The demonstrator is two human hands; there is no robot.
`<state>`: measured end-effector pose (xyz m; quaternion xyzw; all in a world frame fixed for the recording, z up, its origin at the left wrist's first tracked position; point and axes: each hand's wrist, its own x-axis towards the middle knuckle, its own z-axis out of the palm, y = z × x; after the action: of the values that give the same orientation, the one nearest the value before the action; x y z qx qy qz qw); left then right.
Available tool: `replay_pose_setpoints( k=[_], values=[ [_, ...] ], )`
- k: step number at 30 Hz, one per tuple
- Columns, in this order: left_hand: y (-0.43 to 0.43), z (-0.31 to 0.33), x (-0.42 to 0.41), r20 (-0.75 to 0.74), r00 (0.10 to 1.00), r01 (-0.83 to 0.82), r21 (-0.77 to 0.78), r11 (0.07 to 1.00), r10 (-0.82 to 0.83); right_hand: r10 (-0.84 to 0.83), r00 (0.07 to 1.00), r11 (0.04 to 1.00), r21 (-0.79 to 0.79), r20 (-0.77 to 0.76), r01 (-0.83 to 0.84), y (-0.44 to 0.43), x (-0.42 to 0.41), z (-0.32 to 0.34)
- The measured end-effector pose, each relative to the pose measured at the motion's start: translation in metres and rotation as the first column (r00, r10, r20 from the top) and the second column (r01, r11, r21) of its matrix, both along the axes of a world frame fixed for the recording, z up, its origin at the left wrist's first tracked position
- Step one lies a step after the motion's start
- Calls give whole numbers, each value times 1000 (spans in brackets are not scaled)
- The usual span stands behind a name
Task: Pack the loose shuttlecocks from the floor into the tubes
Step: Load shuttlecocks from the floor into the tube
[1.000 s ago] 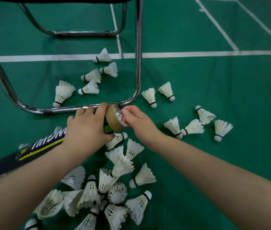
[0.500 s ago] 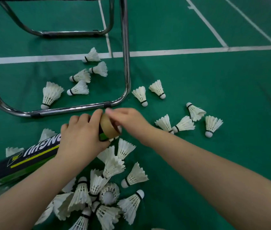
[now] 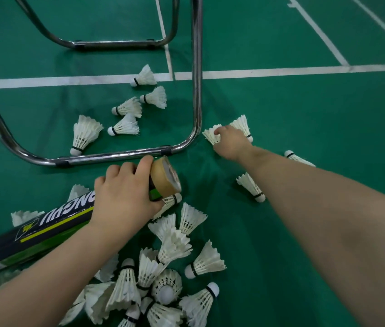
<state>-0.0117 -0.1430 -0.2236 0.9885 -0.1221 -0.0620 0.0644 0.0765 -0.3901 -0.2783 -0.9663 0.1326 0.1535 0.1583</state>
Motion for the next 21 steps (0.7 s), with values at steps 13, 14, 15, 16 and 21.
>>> replay_pose_setpoints(
  k=[13, 14, 15, 16, 21],
  values=[
    [0, -5, 8, -37, 999, -1, -23, 1000, 0, 107, 986, 986, -111, -124, -121, 27, 25, -17],
    [0, -5, 8, -38, 999, -1, -25, 1000, 0, 107, 986, 985, -124, -130, -123, 27, 25, -18],
    [-1, -5, 8, -37, 999, 1, -26, 1000, -2, 102, 985, 983, -137, -142, -122, 27, 25, -19],
    [-1, -6, 8, -35, 999, 4, -26, 1000, -5, 97, 982, 982, -149, -160, -121, 27, 24, -19],
    [-1, -5, 9, -29, 999, 12, -41, 999, -13, 118, 969, 956, -238, -217, -170, 26, 21, -20]
  ],
)
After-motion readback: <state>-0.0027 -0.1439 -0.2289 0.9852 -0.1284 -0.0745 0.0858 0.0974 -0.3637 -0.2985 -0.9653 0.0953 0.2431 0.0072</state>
